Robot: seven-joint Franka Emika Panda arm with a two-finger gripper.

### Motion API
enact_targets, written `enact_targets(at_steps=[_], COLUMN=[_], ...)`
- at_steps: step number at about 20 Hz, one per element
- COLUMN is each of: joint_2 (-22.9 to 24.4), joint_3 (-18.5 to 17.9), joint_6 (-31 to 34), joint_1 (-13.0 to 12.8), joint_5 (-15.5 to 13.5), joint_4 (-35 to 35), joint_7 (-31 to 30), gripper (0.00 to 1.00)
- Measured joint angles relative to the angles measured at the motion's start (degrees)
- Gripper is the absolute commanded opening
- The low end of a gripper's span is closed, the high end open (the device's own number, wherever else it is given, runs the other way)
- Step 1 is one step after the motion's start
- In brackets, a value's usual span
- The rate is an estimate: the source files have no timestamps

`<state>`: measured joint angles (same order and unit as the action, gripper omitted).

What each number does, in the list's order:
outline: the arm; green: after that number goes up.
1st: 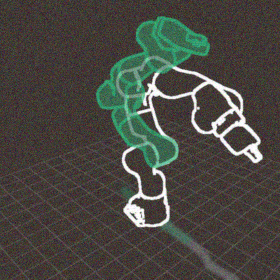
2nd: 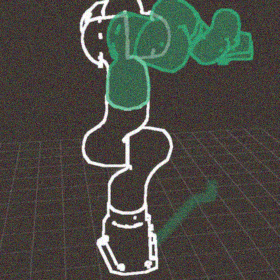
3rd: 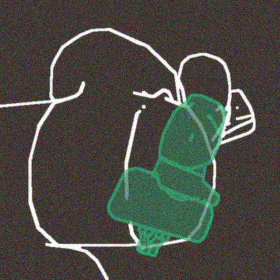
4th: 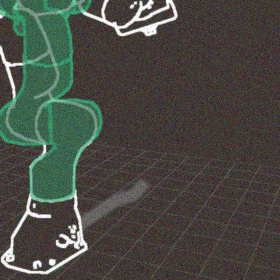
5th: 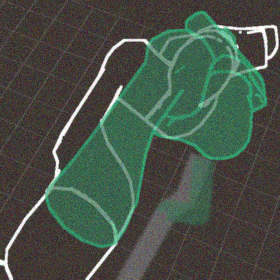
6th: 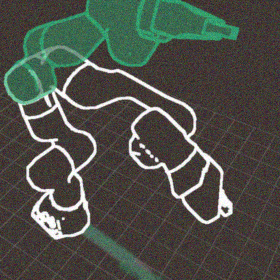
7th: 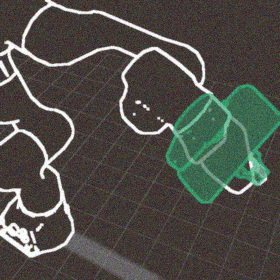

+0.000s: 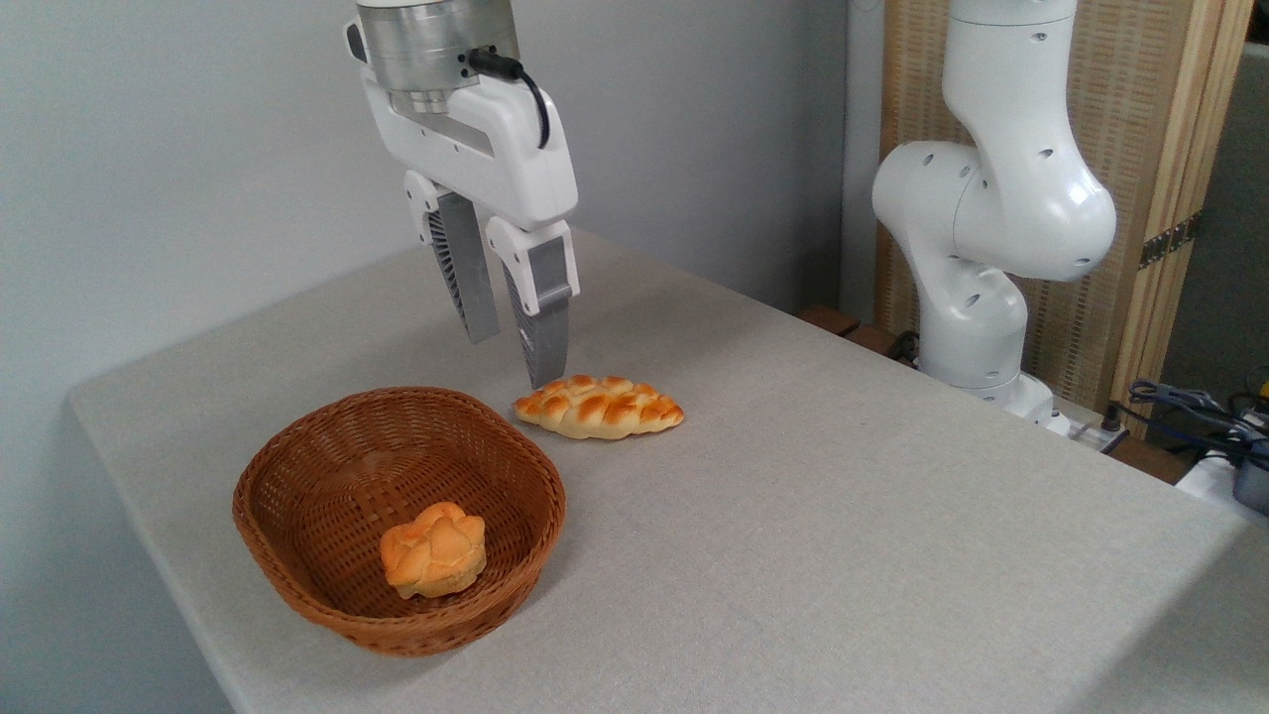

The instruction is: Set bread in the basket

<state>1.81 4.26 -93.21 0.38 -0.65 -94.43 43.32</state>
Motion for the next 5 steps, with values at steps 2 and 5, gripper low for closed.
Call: enact_targets(at_steps=[2,5], joint_2=[0.0,0.0], joint_3=[0.4,0.4], joint_6=[0.0,0.1], joint_1=[0.0,0.2], joint_5=[0.4,0.4], joint_4=[0.0,0.0], joint_7=[-0.3,-0.5], gripper=[1.00,1.00])
